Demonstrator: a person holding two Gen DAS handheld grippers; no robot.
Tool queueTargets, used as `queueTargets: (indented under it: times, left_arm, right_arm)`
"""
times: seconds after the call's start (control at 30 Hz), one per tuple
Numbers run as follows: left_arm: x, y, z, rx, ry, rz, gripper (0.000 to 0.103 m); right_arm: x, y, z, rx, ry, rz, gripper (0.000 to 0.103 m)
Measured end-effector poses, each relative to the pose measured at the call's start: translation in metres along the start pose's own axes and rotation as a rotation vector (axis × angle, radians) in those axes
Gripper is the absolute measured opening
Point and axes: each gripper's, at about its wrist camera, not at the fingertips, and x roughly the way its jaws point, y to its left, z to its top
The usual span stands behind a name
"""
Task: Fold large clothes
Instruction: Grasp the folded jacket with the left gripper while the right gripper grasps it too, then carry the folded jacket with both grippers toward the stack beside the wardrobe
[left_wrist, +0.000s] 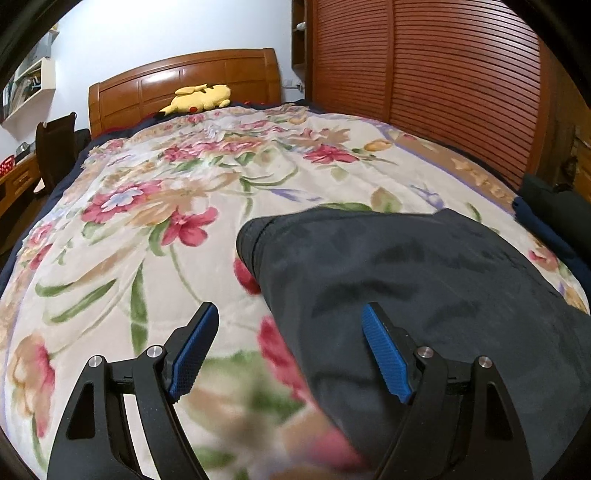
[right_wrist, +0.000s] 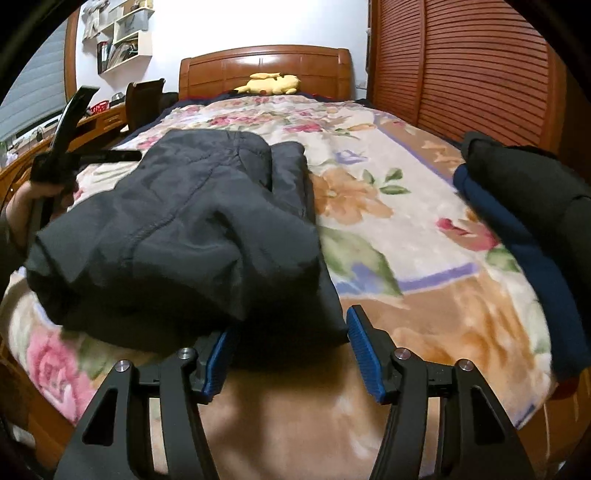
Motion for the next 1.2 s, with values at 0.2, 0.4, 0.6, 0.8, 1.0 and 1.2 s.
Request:
queueTargets:
  times: [0.2,0.4,0.6,0.8,1.0,1.2]
  left_arm:
    - [0.04,0.02,0.007,-0.132,0.057,-0.043,0.081]
    - [0.054,0.018,0.009,-0.149,0.063,-0.055,0.081]
    - [0.068,0.018,0.012,-0.173,0.123,-0.131,0.06]
    - [0.058,-0.002,0.021,-0.138,0.141,-0.12,0.022]
    - [0.017,-0.015,0.036,-0.077,0.082,-0.048,0.017]
    - [-0.039,-0.037,0.053,-0.005,0.001,-0.032,0.016]
  right_arm:
    - [0.013,-0.009,-0.003,0.026,-0.03,0.033,0.069]
    - [0.018,-0.018,-0.009,0.04,-0.038,0.067,0.069]
    - [0.025,-0.02,-0.008,0.074,-0.027,0.105,0.066]
    - [0.029,-0.019,-0.006,0.11,-0.027,0.199,0.032]
    - [0.022,-0.018,0.003,0.111,-0.095,0.197,0.007]
    - [0.006,-0.018,0.019,0.082,-0.167,0.169,0.005]
